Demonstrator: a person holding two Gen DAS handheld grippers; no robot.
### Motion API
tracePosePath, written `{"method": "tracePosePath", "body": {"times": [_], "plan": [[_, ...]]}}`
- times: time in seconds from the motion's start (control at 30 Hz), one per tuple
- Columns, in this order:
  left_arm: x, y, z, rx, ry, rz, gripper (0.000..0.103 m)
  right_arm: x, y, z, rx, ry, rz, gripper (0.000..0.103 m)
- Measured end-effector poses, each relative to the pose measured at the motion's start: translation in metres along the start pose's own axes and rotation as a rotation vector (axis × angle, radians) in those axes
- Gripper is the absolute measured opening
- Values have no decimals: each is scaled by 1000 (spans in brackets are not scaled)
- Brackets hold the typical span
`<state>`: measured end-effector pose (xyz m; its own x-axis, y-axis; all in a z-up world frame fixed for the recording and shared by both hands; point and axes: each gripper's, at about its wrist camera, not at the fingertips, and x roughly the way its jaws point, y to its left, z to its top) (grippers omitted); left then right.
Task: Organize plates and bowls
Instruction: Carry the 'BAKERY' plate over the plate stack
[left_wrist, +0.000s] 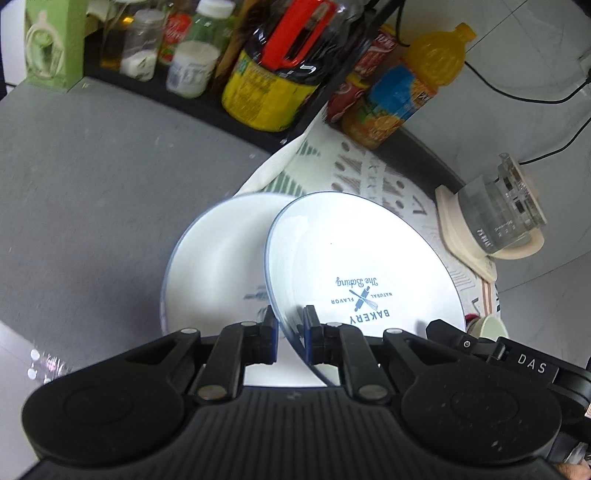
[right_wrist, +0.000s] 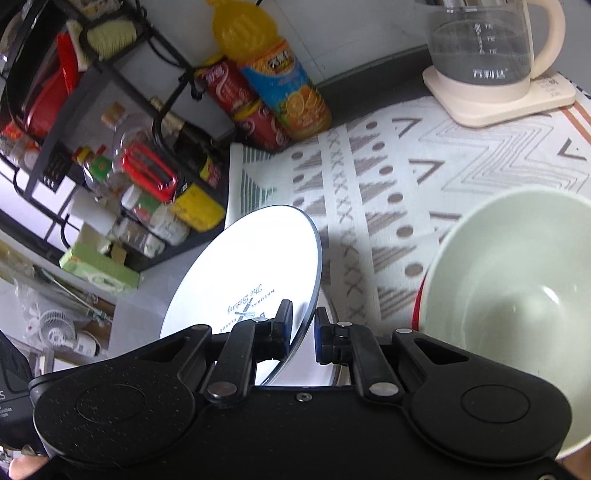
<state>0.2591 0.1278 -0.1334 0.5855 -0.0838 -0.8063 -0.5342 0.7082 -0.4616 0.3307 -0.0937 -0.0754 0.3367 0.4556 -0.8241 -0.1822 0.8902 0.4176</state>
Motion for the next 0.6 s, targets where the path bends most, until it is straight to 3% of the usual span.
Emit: {"method": "tracePosePath", "body": {"times": [0.6], "plan": [[20, 24, -19, -38, 71, 9, 11, 16, 13, -32, -100, 60, -127, 11]]}}
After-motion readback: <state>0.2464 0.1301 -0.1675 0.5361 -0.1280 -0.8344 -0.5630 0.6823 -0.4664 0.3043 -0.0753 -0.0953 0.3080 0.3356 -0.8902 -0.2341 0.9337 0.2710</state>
